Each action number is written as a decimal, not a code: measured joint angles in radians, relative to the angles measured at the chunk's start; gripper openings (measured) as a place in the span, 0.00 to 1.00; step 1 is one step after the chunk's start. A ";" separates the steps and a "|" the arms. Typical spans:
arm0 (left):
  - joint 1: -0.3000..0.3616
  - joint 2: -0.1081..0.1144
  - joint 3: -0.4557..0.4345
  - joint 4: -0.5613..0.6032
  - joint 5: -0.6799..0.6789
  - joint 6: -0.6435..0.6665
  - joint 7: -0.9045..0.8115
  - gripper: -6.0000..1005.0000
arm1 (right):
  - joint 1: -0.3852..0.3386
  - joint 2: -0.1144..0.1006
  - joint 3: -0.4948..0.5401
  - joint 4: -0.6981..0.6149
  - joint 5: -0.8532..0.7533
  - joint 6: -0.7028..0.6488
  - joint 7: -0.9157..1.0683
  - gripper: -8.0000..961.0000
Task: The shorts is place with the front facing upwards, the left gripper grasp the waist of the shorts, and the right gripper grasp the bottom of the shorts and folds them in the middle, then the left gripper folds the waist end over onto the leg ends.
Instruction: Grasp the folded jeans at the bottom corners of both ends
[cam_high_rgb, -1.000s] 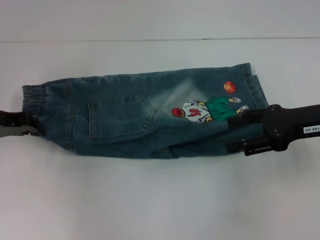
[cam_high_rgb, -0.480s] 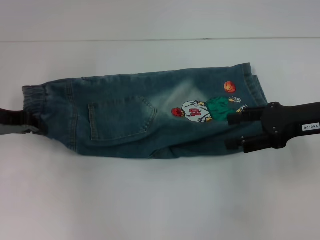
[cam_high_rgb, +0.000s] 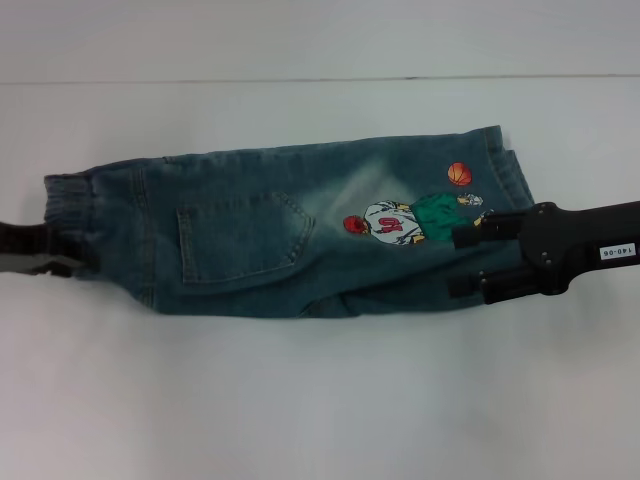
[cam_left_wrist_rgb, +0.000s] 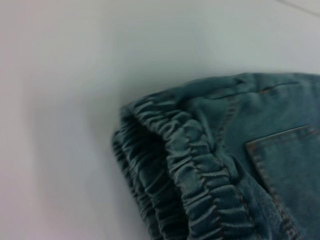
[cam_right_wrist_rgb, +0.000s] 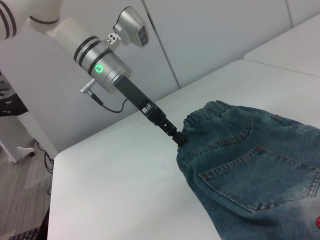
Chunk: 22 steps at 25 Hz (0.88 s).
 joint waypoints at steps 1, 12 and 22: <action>0.000 0.000 0.000 0.002 0.017 -0.003 0.000 0.28 | 0.000 0.000 0.000 0.000 0.000 0.000 0.000 0.92; 0.001 0.007 -0.009 0.061 0.057 0.045 0.003 0.62 | 0.002 0.000 -0.012 0.006 0.000 0.017 0.000 0.92; 0.007 0.010 -0.011 0.053 0.063 -0.025 0.016 0.79 | 0.003 0.000 -0.015 0.011 0.000 0.018 0.000 0.92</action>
